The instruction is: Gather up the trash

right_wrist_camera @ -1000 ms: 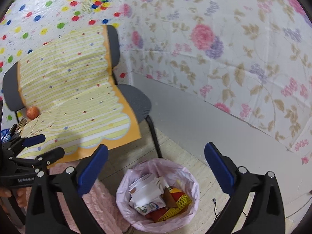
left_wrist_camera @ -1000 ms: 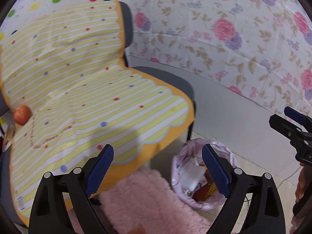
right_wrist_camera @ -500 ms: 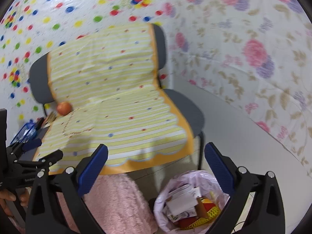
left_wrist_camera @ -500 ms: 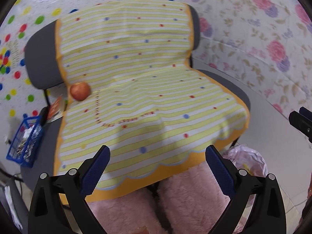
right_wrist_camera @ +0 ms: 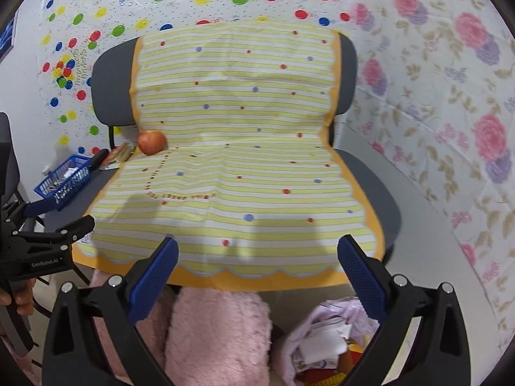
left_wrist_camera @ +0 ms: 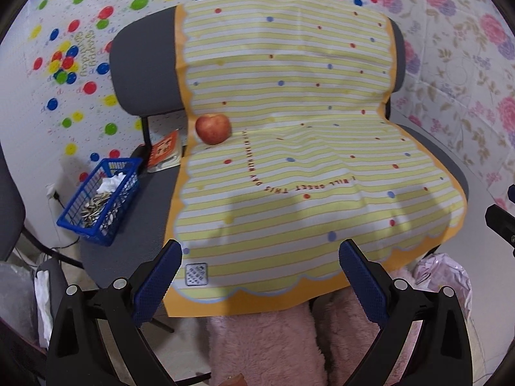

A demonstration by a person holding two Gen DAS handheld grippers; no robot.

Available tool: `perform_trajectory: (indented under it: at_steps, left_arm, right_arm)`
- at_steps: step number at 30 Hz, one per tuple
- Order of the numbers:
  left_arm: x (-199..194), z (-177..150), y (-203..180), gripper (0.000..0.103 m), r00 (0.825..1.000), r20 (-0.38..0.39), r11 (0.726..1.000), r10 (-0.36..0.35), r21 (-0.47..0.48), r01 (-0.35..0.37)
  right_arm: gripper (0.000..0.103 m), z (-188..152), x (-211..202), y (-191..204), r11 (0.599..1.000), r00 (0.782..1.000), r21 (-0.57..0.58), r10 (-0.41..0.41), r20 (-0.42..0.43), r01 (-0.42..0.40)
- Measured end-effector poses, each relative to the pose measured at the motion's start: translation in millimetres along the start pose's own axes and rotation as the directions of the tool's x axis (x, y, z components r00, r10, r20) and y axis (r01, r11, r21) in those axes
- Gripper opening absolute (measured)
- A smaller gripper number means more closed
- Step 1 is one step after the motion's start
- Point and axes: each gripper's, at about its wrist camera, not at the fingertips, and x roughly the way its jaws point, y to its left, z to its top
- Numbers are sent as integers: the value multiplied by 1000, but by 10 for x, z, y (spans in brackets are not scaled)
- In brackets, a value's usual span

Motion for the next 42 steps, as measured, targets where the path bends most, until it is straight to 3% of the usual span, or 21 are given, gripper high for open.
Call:
perform_trajectory:
  at_steps: [42]
  left_arm:
    - [-49,112,29,97,999,34,1000,-11,22,11]
  right_arm:
    - [97,69,109,-41,999,1000,30,13,1,-13]
